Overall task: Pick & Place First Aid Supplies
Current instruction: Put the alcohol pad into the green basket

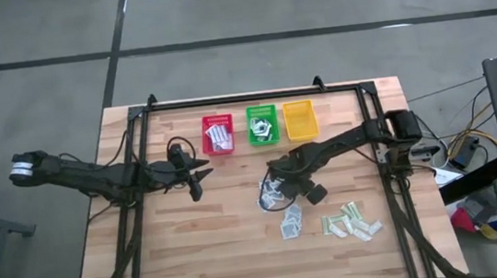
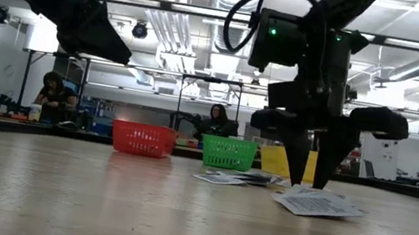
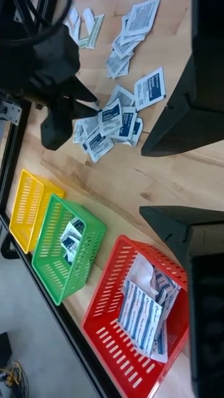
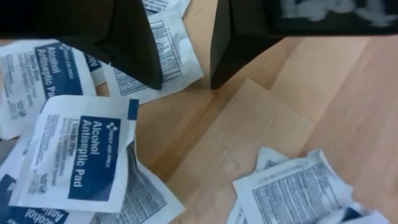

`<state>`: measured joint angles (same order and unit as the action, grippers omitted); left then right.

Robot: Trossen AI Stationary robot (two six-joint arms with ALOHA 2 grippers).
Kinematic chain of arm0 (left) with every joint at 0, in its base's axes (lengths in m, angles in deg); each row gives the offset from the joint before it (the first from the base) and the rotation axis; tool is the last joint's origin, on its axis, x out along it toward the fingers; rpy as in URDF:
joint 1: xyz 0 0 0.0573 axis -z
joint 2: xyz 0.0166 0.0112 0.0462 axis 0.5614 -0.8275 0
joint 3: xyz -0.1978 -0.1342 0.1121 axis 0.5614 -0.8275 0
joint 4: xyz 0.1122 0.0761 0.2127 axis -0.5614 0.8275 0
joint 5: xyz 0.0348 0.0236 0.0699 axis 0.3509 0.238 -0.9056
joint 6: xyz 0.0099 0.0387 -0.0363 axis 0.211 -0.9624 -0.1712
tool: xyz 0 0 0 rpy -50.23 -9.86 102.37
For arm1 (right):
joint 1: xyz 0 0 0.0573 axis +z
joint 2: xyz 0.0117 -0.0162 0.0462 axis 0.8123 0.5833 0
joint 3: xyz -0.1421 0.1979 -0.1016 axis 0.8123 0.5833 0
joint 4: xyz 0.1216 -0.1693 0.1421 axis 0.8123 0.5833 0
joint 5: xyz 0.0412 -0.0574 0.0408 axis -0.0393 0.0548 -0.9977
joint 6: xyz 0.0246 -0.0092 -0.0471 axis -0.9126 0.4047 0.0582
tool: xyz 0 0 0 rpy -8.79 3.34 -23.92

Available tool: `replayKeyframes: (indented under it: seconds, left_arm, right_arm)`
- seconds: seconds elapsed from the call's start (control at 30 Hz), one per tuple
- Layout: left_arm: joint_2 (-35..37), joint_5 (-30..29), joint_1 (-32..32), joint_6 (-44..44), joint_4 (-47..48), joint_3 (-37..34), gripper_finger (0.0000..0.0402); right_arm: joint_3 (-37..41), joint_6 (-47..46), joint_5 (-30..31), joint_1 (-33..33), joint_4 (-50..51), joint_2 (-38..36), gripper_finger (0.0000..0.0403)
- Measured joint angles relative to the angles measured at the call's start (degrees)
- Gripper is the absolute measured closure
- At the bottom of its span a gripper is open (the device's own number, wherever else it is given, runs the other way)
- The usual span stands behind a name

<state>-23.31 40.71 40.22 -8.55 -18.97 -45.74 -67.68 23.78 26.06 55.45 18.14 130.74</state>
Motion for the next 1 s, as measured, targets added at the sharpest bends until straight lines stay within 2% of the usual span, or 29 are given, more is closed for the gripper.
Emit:
replayKeyframes:
  seconds: [0.47,1.0]
  left_arm:
    - [0.0,0.02,0.01,0.14,0.03,0.01,0.0268]
    - [0.0,-0.13,-0.01,-0.01,0.06,0.01,0.0268]
  right_arm:
    - [0.08,-6.01,-0.05,-0.01,0.46,-0.17,0.0273]
    - [-0.73,-6.73,0.17,-0.05,2.81,-0.9,0.036]
